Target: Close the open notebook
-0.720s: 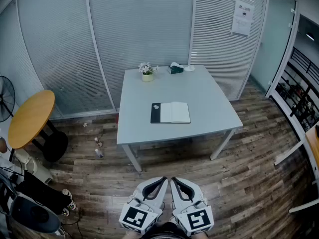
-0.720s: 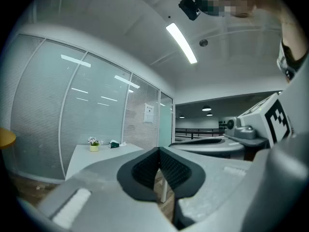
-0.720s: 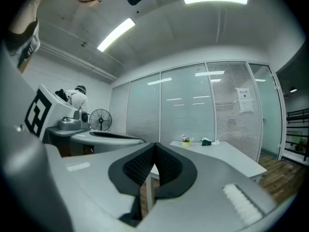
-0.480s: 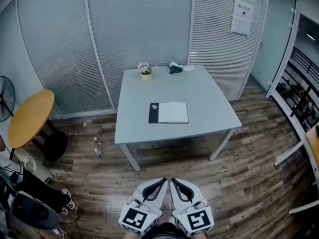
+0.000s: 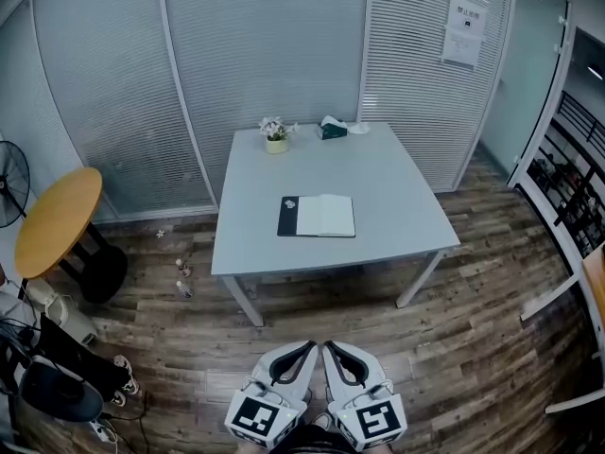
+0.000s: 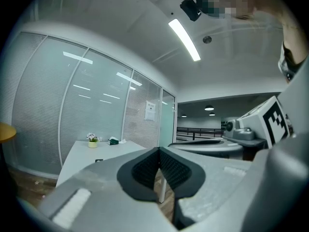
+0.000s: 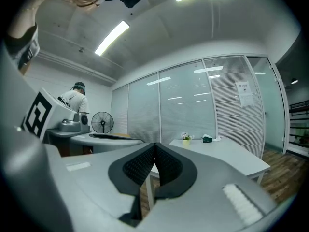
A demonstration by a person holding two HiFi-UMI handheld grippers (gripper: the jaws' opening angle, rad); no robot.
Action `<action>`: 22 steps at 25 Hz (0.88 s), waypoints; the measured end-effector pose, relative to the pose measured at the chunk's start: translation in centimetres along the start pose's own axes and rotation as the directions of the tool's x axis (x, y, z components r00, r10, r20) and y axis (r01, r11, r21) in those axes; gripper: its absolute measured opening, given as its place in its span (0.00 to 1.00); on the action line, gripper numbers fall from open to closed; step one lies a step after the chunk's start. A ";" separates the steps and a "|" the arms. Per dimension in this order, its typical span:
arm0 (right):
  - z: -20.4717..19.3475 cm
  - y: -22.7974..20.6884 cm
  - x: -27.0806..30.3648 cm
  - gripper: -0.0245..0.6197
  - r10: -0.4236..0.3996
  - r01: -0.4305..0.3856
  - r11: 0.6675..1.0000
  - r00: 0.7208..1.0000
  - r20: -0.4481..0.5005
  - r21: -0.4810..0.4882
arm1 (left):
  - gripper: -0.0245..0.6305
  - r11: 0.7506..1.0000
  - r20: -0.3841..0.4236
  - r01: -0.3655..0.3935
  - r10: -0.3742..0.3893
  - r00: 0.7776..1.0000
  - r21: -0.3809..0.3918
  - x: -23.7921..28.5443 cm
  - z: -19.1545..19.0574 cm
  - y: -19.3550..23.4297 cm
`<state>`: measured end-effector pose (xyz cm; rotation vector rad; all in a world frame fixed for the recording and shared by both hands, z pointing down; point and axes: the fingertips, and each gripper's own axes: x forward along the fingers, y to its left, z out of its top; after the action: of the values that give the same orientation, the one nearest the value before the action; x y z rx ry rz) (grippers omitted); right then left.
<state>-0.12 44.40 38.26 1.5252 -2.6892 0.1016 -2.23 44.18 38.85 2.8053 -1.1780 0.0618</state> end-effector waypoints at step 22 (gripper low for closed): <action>1.5 -10.0 18.8 0.04 -0.073 0.073 0.997 0.997 -0.011 -0.032 | 0.04 0.998 -0.003 0.067 -0.067 0.998 -0.010 14.6 1.7 15.6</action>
<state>-1.21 23.09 38.47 1.6061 -2.6097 0.0650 -3.15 22.80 39.43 2.8322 -1.0798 0.0547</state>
